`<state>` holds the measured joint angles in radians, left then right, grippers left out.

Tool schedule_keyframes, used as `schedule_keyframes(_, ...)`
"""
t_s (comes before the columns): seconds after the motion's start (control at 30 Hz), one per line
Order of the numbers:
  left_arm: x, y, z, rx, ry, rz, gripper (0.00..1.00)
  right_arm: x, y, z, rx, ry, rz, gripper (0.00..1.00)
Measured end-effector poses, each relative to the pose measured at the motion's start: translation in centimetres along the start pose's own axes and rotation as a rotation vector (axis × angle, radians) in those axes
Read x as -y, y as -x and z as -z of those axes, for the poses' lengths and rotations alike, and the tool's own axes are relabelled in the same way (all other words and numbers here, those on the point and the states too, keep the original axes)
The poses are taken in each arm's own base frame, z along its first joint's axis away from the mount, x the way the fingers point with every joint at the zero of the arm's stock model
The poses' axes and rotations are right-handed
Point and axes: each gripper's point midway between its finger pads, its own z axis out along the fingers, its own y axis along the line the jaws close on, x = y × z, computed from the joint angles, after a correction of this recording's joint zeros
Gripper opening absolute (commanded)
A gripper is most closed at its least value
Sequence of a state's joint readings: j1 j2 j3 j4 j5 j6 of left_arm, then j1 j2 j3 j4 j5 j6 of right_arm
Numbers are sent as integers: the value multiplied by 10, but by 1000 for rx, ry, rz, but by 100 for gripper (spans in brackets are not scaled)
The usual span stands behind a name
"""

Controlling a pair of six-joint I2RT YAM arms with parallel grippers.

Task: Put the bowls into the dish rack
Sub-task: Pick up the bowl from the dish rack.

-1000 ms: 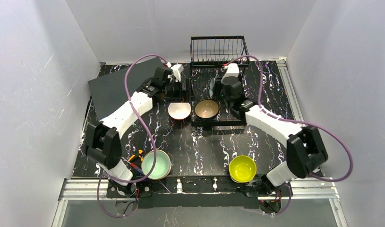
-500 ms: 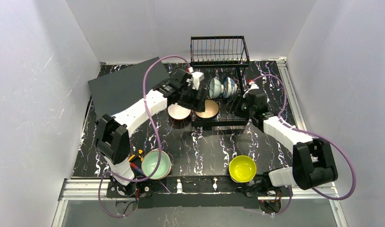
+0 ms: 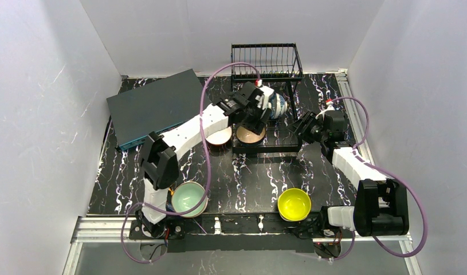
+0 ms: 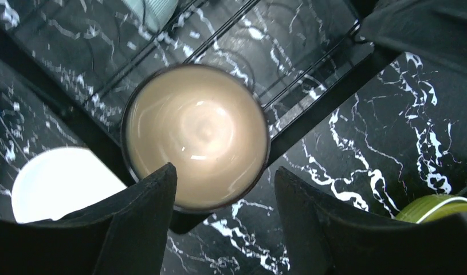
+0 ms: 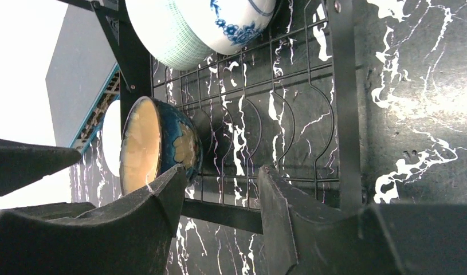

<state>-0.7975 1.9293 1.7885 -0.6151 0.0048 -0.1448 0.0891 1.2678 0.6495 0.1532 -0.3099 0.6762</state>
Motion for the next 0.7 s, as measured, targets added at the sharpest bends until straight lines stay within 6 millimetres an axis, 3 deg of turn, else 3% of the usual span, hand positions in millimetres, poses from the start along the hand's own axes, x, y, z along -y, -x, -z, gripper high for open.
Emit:
schedule_keyframes(0.1,14,11,-8,19,10,-49,52,-1,-1,1,-11,15,18,58)
schedule_keyframes(0.3,27,-2,-17,-15,63,-143,46,2,-5,4,-44,-2,65,59)
schedule_keyframes(0.43,29,-11,-30,-62,110,-178,40,2,-4,4,-50,-6,92,59)
schedule_keyframes(0.7,27,-12,-53,-104,164,-203,31,6,-7,3,-67,-16,104,59)
